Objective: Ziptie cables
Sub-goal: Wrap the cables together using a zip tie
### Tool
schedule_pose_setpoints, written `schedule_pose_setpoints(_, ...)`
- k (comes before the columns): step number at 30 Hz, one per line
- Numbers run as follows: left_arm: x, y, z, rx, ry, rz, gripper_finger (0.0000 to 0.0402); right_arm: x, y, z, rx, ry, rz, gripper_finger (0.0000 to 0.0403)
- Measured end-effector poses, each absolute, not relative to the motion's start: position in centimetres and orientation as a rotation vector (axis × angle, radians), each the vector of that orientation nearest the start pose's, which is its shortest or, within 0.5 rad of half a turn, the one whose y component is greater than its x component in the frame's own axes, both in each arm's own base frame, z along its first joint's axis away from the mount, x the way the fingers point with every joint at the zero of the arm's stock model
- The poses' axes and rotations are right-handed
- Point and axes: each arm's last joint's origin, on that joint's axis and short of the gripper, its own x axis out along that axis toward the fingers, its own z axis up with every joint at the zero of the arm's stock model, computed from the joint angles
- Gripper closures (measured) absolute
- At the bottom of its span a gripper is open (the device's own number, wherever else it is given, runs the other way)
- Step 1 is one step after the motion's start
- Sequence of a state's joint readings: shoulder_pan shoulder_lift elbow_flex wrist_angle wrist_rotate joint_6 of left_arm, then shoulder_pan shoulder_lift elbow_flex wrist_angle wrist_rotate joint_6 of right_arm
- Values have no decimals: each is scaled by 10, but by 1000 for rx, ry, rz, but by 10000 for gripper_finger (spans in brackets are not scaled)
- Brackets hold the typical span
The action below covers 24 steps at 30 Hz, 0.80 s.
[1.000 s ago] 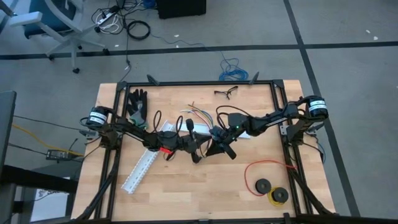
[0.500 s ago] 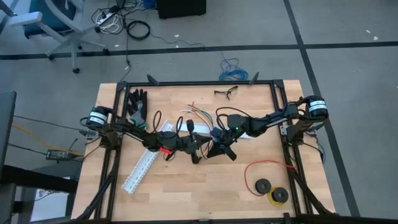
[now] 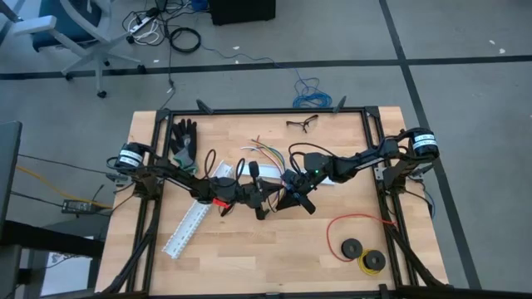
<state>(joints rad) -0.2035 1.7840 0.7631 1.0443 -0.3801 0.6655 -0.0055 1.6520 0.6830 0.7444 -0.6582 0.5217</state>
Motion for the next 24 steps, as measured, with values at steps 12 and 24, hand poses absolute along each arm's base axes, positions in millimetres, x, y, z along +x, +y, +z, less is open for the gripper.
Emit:
schedule_pose_setpoints(12, 344, -59, 186, 660, 51, 202, 401, 318, 19, 179, 566, 381, 594, 403)
schedule_pose_setpoints(24, 344, -62, 187, 641, 40, 201, 401, 318, 19, 179, 571, 381, 583, 403)
